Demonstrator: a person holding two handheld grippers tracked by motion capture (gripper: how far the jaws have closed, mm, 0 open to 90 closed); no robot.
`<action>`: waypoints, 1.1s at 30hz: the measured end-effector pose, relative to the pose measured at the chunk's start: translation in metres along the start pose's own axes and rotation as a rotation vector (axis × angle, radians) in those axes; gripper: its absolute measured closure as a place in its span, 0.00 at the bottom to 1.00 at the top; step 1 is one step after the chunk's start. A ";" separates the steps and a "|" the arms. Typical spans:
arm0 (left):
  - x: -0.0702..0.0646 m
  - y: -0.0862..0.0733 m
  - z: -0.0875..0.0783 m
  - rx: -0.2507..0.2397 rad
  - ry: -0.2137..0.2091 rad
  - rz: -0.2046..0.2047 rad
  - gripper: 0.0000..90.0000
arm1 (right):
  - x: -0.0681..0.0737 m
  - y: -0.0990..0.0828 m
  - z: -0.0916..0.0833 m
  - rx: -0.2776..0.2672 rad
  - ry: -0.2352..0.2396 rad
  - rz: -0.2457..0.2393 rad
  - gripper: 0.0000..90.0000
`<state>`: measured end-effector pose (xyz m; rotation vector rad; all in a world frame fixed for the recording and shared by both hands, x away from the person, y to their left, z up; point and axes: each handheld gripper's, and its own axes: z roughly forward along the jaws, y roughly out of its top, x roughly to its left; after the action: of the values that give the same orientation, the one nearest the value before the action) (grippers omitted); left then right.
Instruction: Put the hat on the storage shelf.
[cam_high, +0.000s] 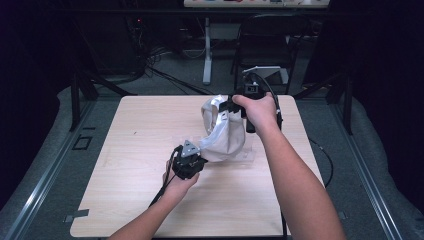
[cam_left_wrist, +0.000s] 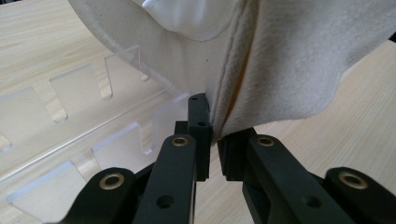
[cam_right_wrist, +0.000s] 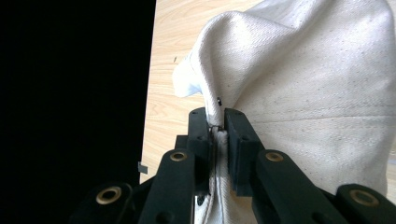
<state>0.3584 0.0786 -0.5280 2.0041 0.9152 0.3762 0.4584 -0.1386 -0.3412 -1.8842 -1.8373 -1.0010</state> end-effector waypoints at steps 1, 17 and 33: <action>0.001 -0.002 0.004 0.032 0.006 0.009 0.94 | 0.000 0.000 0.000 0.004 -0.002 0.015 0.91; 0.001 -0.008 0.005 0.016 0.003 -0.005 0.91 | -0.006 -0.001 0.006 0.016 -0.019 0.016 0.91; -0.002 -0.012 -0.010 -0.025 -0.004 0.007 0.53 | -0.004 -0.010 0.000 0.038 -0.017 -0.024 0.83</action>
<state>0.3460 0.0876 -0.5320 1.9854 0.8970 0.3861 0.4496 -0.1399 -0.3460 -1.8583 -1.8792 -0.9534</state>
